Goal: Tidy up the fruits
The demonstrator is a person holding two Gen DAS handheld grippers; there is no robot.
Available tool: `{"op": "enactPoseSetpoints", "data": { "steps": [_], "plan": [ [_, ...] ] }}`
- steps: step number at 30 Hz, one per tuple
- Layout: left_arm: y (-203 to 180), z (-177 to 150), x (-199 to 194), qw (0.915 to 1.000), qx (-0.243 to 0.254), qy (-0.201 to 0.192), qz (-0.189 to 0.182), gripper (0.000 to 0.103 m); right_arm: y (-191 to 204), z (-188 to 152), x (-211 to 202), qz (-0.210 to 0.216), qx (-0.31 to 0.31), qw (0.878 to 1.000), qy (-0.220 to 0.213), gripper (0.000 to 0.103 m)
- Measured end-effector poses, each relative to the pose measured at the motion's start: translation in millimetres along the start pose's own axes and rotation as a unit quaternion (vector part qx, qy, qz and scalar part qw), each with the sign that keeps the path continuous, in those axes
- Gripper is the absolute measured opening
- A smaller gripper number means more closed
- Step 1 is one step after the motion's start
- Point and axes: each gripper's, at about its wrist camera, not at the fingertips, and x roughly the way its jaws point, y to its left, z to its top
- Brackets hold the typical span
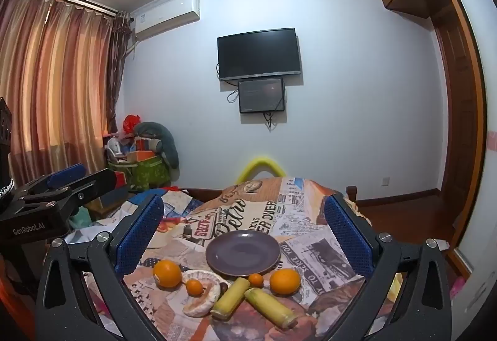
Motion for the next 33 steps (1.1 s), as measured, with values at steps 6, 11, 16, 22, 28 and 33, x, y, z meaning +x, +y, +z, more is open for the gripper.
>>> {"op": "enactPoseSetpoints", "data": {
  "steps": [6, 11, 16, 22, 28, 33],
  "plan": [
    [0, 1, -4, 1.0000, 0.002, -0.002, 0.002, 0.103, 0, -3, -2, 0.000, -0.002, 1.000, -0.002, 0.103],
    [4, -2, -5, 1.0000, 0.005, -0.004, -0.002, 0.103, -2, 1, -1, 0.001, 0.002, 1.000, 0.002, 0.103],
    [-3, 0, 0, 1.0000, 0.008, 0.003, -0.002, 0.103, -3, 1, 2, -0.001, 0.004, 1.000, 0.003, 0.103],
    [-1, 2, 3, 0.9999, 0.004, 0.009, -0.006, 0.103, -3, -4, 1, -0.005, 0.006, 1.000, 0.004, 0.103],
    [1, 1, 5, 0.9999, 0.004, 0.011, -0.008, 0.103, -6, -4, 1, -0.005, 0.008, 1.000, 0.008, 0.103],
    [2, 0, 6, 0.9999, 0.005, 0.012, -0.009, 0.103, -6, -4, 3, -0.006, 0.006, 1.000, 0.007, 0.103]
  ]
}}
